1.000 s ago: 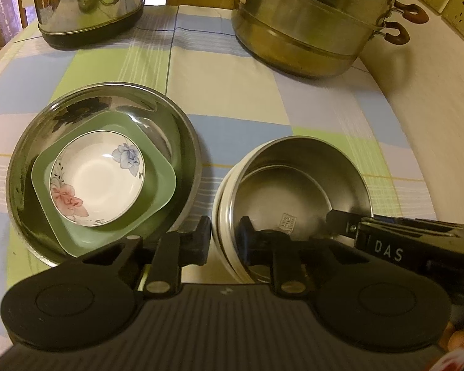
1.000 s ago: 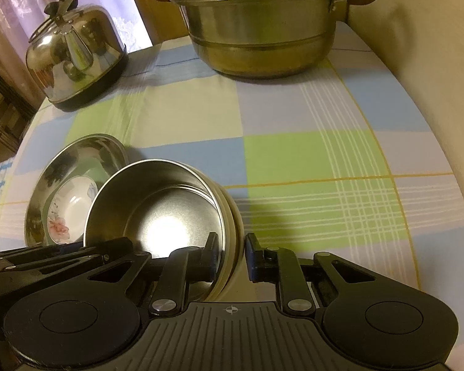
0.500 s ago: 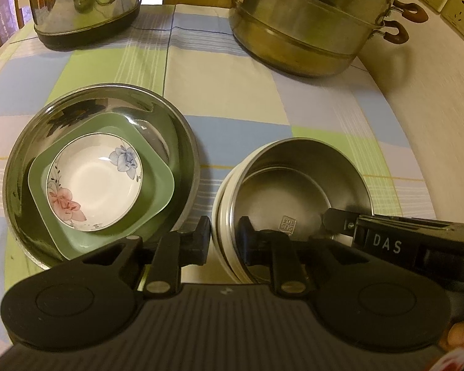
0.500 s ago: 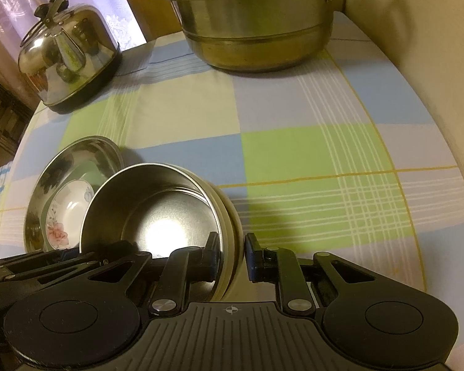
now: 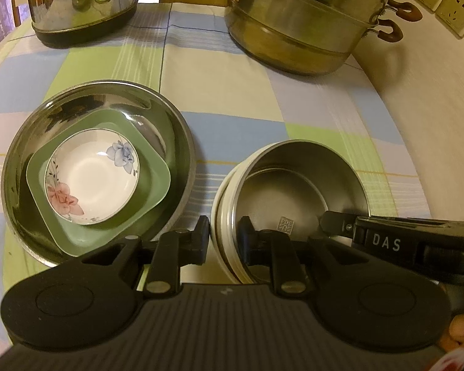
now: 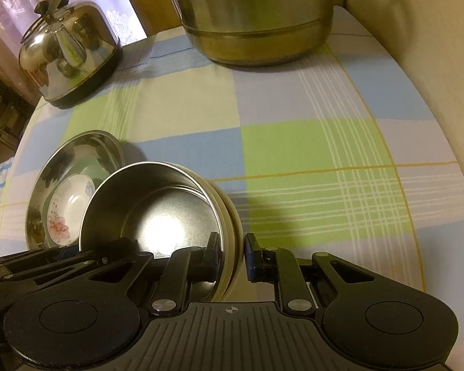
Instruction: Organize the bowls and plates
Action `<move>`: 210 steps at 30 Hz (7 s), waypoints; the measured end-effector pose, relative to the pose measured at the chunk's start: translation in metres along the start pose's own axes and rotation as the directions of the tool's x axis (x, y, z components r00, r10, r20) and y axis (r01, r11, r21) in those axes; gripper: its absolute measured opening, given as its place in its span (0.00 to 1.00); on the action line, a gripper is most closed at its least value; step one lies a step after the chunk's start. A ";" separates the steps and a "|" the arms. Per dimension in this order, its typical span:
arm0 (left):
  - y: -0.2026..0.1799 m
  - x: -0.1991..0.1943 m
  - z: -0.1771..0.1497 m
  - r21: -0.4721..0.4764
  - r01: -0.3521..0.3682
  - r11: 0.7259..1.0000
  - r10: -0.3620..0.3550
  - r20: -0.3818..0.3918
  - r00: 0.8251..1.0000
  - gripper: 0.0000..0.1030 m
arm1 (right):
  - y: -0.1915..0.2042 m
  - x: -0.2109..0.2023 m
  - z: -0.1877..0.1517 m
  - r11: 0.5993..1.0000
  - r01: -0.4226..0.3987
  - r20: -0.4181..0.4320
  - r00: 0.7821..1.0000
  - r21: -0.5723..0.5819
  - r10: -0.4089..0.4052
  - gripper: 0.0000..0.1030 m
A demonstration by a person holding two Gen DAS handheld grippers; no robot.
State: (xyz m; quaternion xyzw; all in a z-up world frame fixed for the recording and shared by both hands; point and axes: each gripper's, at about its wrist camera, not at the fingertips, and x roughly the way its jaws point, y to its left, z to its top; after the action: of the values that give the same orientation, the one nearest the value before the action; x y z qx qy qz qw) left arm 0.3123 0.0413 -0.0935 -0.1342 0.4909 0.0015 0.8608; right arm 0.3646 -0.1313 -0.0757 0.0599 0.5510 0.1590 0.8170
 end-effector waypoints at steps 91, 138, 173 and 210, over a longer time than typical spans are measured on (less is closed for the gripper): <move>0.150 -0.022 0.035 -0.204 -0.109 0.973 0.113 0.009 0.994 0.23 | 0.155 0.064 0.052 0.981 -0.129 -0.075 0.990 -0.144 0.119 0.16; 0.121 -0.166 -0.040 -0.041 -0.086 0.995 0.094 0.243 0.965 0.74 | 0.113 -0.082 -0.049 0.960 -0.229 0.216 0.941 -0.163 0.261 0.71; -0.004 -0.212 -0.213 0.005 -0.072 0.997 0.070 0.155 0.985 0.74 | 0.012 -0.179 -0.210 0.972 -0.185 0.186 0.960 -0.144 0.210 0.71; -0.038 -0.224 -0.242 0.046 -0.060 0.997 0.052 0.173 0.984 0.74 | -0.008 -0.201 -0.244 0.970 -0.162 0.195 0.961 -0.179 0.196 0.71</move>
State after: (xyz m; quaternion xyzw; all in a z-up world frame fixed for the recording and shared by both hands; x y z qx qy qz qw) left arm -0.0032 -0.0226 -0.0120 -0.0976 0.4182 0.0247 0.9027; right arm 0.0729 -0.2233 0.0056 0.0598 0.4385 0.2693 0.8553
